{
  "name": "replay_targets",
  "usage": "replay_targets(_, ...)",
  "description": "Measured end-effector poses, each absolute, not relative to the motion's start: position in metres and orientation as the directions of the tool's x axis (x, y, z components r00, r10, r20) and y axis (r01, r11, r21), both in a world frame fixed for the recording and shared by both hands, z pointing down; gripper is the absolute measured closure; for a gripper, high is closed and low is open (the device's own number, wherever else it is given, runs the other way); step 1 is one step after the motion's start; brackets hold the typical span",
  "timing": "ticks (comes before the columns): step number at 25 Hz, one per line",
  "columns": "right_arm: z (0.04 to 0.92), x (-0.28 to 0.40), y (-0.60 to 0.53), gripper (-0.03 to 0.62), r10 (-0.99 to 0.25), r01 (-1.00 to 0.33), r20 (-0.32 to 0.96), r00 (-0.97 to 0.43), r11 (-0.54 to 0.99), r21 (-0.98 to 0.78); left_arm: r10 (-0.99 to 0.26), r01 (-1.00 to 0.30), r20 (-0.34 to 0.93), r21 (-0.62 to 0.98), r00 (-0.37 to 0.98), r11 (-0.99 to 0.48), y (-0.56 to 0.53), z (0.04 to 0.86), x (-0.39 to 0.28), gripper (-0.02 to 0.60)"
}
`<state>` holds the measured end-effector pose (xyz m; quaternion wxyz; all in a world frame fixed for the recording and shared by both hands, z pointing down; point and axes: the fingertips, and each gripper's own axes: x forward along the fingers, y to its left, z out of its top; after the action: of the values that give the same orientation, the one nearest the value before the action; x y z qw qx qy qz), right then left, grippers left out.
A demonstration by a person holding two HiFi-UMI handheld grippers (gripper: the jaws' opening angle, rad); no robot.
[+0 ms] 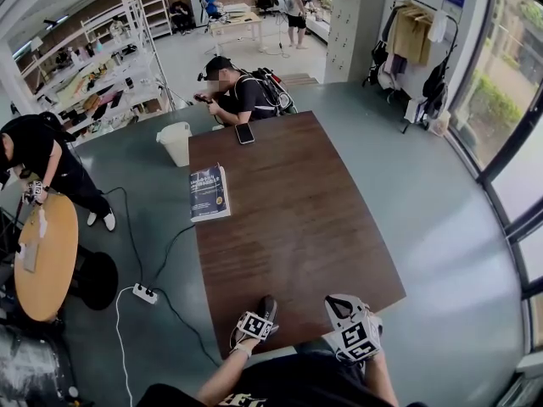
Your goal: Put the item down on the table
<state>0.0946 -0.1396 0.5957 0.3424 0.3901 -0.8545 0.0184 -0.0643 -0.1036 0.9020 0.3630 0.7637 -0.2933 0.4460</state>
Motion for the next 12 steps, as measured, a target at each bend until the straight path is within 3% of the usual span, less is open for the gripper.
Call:
replay_targets(4, 0.596, 0.096, -0.138, 0.606, -0.658, -0.679, 0.593, -0.464, 0.694, 0.239, -0.054, -0.786, 0.913, 0.317, 0.405, -0.531, -0.088, 0.902, -0.071, 0.204)
replay_targets(7, 0.595, 0.097, -0.136, 0.606, -0.655, -0.676, 0.604, -0.454, 0.695, 0.245, -0.156, -0.779, 0.898, 0.258, 0.412, -0.571, -0.111, 0.899, -0.072, 0.198)
replay_targets(12, 0.593, 0.095, -0.132, 0.606, -0.654, -0.67, 0.6, -0.46, 0.7, 0.249, -0.163, -0.78, 0.887, 0.276, 0.431, -0.561, -0.107, 0.887, -0.073, 0.198)
